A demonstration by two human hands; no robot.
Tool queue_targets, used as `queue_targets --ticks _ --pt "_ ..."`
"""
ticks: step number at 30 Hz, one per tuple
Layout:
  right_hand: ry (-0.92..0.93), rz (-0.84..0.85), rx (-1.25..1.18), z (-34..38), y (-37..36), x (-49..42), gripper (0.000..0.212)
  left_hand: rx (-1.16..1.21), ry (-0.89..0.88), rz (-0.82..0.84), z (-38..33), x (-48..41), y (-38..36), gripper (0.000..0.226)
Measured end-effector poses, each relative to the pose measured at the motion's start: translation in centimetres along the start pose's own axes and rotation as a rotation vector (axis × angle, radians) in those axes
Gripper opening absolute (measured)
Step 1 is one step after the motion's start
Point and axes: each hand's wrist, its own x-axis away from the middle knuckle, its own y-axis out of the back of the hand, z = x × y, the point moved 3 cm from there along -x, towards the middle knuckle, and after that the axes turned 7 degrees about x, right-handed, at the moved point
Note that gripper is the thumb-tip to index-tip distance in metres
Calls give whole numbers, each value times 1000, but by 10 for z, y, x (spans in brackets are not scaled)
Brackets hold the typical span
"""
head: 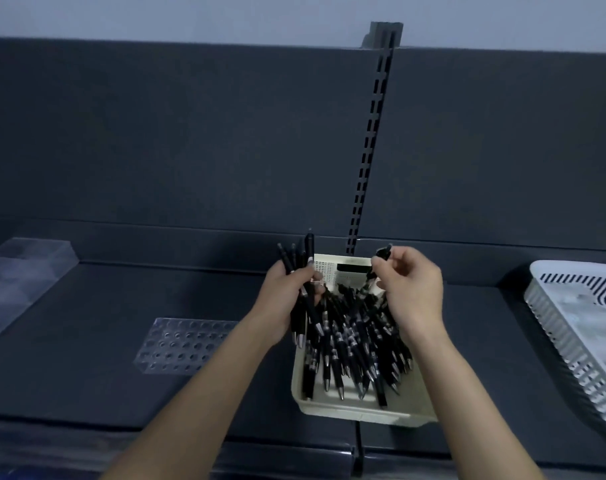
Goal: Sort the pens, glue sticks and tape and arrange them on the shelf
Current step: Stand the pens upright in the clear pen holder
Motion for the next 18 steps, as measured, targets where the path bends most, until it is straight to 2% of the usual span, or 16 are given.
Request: queue_targets --ticks 5,10,14,18 --pt "28 0 -103 31 -28 8 9 33 -37 -9 -22 2 30 3" --pt "4 85 -182 54 -76 31 20 17 -84 -37 -48 9 83 4" --pt "3 167 -255 73 -128 54 27 37 -89 -120 -59 14 145 4" --pt "1 255 -239 87 -177 76 13 52 -76 -197 -61 18 204 8"
